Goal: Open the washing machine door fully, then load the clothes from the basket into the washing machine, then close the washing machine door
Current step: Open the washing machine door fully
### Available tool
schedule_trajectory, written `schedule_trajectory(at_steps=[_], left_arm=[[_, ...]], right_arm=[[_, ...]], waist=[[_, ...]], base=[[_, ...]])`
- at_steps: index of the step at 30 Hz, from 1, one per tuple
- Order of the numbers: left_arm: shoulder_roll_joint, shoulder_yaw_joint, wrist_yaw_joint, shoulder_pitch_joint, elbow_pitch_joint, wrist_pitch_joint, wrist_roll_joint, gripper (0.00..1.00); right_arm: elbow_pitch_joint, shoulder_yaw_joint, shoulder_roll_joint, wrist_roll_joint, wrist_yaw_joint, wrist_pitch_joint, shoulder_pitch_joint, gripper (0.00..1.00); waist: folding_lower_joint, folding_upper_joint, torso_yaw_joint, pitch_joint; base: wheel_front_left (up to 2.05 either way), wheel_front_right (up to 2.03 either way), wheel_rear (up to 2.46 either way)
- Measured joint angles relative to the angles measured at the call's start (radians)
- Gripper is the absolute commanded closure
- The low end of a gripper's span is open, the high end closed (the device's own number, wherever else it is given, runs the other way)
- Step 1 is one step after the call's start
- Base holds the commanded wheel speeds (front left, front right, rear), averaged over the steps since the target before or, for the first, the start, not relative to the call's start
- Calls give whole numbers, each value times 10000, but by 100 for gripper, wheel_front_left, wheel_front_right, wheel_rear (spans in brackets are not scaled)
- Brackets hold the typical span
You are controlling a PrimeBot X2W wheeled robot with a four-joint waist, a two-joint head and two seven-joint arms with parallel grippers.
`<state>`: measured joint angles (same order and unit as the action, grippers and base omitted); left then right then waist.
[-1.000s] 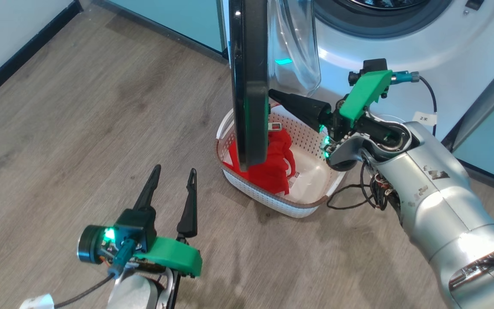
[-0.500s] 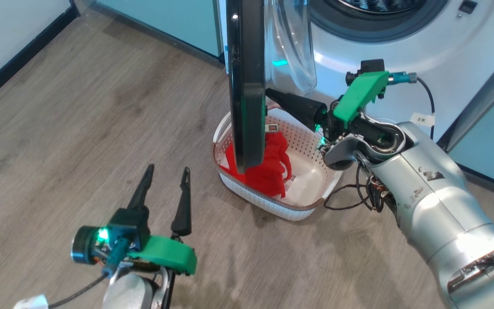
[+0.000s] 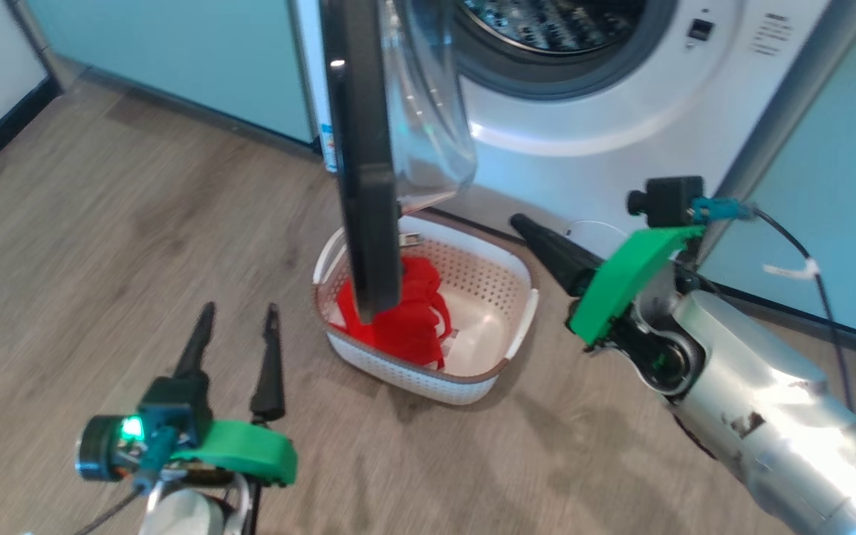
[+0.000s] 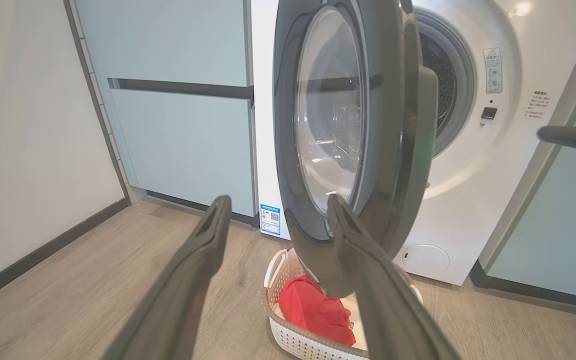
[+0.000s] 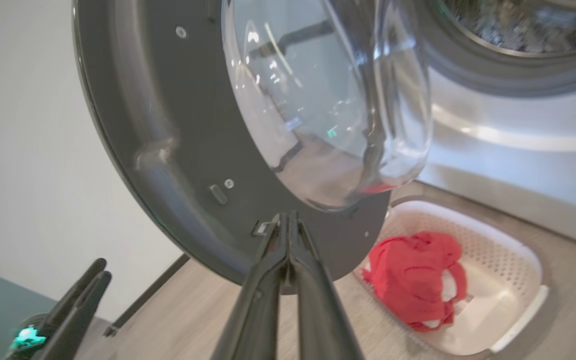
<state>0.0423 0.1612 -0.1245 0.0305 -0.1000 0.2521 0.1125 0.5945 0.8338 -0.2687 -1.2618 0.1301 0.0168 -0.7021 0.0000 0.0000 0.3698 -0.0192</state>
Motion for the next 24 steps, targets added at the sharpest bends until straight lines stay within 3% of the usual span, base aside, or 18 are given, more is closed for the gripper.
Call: schedule_trajectory(at_steps=[4, 8, 10, 12, 16, 20, 24], left_arm=[[6, -483, 150, 2, -8, 2, -2, 0], [4, -746, 259, 1, -8, 0, -12, 0], [0, -784, 318, 0, 2, 0, 25, 0], [2, -828, 433, 1, 6, 0, 44, 0], [0, -859, 466, -1, 12, 0, 52, 0], [0, -859, 527, -1, 102, 0, 113, 0], [0, -867, 598, 3, 242, 0, 107, 0]], right_arm=[[27, 401, -391, 1179, 0, 1664, 77, 100], [251, 330, -476, 2840, 6, 2284, 259, 100], [82, -709, -433, 3499, 6, 2313, 562, 100], [-426, -2401, -326, 4276, 6, 2318, 1014, 100], [-1622, -4893, 314, 5630, 6, 2368, 2465, 100], [-2408, -5940, 1078, 6631, 6, 2383, 3855, 100], [-2964, -6531, 1373, 7448, 6, 2383, 4319, 100]], waist=[[0, 0, -367, 122], [0, 0, -705, 207], [0, 0, -842, 235], [0, 0, -940, 239], [0, 0, -1025, 191], [0, 0, -1084, 57], [0, 0, -1148, -55]], base=[[0, 0, 0], [0, 0, 0], [0, 0, 0], [0, 0, 0], [0, 0, 0], [0, 0, 0], [0, 0, 0]])
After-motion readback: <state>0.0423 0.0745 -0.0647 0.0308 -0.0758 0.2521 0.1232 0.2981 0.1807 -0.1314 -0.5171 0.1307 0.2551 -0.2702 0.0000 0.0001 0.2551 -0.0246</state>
